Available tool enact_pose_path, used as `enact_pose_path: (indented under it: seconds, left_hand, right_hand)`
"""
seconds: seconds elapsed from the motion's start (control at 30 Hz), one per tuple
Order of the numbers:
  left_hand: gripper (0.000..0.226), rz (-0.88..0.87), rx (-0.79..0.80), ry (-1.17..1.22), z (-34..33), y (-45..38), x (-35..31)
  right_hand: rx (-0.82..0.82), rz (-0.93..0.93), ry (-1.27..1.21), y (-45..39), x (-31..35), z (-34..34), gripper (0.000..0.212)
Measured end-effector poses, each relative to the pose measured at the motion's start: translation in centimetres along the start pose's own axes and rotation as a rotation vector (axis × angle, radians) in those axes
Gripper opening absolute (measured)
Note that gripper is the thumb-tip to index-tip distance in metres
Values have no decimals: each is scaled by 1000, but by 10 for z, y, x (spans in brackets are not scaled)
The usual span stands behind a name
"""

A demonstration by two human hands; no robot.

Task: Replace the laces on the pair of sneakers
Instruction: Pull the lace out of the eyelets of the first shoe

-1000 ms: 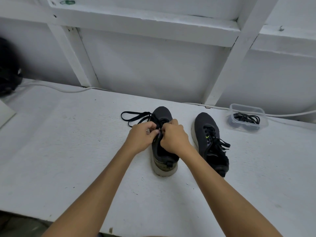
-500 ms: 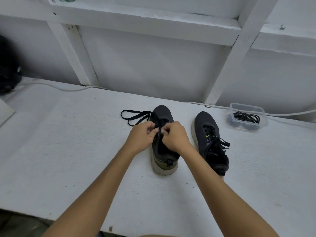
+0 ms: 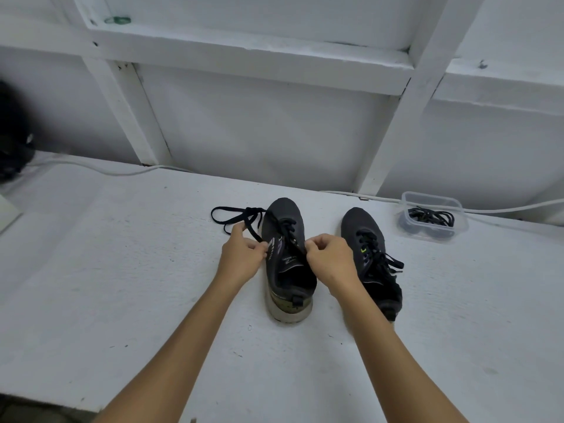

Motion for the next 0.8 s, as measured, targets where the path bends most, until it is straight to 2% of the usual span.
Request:
enact_pose_path:
  seconds: [0.07, 0.2, 0.3, 0.4, 0.47, 0.57, 0.67, 0.73, 0.8]
  left_hand:
    - [62, -7, 23, -16, -3, 3, -4]
    - [37, -18, 26, -29, -6, 8, -19]
    - [37, -48, 56, -92, -1, 10, -31]
    - [37, -56, 210, -129, -5, 13, -26]
    - [55, -76, 325, -162, -11, 20, -21]
    - [73, -97, 383, -221, -15, 22, -20]
    - [61, -116, 405, -255, -15, 23, -24]
    - [64, -113, 399, -265, -15, 22, -23]
    - [50, -114, 387, -248, -15, 24, -24]
  right_hand:
    - [3, -33, -45, -1, -2, -2, 18]
    - [108, -145, -297, -1, -11, -18, 19]
    - [192, -159, -364, 6, -10, -32, 18]
    - [211, -102, -283, 5, -9, -33, 15]
    - [239, -39, -219, -1, -5, -30, 14]
    - [262, 71, -76, -4, 7, -27, 10]
    - [215, 171, 89, -5, 21, -27, 8]
    - [234, 202, 184, -5, 28, -30, 12]
    - [276, 214, 244, -6, 36, -31, 15]
Point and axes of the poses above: each hand's wrist, its own y-axis away from the middle knuckle, its own z-axis out of the back of the hand, x = y × z, the point moved 8 cm from there along -y, towards the middle knuckle, and after that the axes turned 8 degrees about -z, right-handed, at the moved point
